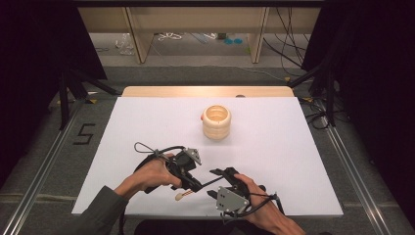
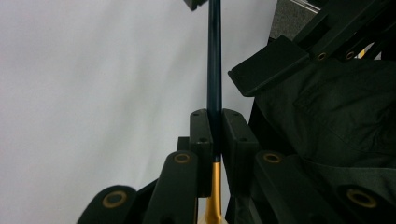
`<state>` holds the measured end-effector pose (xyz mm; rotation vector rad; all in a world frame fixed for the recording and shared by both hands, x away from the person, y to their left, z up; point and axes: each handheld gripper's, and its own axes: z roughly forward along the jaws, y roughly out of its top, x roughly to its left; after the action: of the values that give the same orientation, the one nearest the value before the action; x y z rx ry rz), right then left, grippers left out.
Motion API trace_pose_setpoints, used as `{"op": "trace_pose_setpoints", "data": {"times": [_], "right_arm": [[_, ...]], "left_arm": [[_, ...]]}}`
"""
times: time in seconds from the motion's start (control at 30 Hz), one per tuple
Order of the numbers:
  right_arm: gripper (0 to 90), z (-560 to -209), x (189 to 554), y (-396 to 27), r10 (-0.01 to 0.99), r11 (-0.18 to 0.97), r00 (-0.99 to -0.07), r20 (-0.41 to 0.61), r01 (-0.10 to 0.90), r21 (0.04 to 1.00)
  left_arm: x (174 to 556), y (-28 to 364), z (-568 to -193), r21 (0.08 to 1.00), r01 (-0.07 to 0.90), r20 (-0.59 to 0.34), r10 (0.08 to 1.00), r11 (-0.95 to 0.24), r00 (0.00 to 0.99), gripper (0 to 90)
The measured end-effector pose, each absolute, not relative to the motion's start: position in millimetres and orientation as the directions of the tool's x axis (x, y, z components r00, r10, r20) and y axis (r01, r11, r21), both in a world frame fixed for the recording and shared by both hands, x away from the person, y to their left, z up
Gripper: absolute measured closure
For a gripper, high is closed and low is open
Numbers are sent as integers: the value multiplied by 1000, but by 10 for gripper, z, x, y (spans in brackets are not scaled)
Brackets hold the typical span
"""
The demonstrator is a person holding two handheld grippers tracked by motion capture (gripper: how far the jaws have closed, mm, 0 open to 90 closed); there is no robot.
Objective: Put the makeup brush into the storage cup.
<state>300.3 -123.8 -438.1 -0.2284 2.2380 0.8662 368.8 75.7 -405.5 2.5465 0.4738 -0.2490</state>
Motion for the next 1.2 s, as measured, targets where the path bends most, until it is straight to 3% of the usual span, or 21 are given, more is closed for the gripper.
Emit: {"op": "trace_pose_setpoints", "data": {"times": [0.4, 0.57, 0.63, 0.67, 0.7, 1.2], "right_arm": [[440, -4436, 2978, -1202, 79, 774, -756, -650, -364, 518], [490, -4413, 3002, -1191, -1, 791, -706, -708, -434, 432], [498, -4412, 3001, -1188, -8, 791, -705, -709, -439, 427], [506, -4439, 2959, -1196, 31, 805, -735, -677, -383, 453], [522, -4420, 2984, -1182, -13, 796, -711, -703, -433, 423], [602, -4430, 2963, -1170, -19, 805, -705, -709, -431, 407]], "left_arm": [[3688, 721, -4039, 455, 377, -266, 281, -807, 922, 829], [3679, 692, -4037, 449, 368, -267, 271, -814, 925, 830], [3683, 686, -4034, 446, 362, -265, 266, -818, 927, 829], [3683, 683, -4032, 446, 362, -264, 266, -819, 927, 830], [3678, 680, -4031, 446, 363, -272, 262, -818, 926, 829], [3662, 637, -4026, 442, 354, -271, 254, -824, 929, 829]]}}
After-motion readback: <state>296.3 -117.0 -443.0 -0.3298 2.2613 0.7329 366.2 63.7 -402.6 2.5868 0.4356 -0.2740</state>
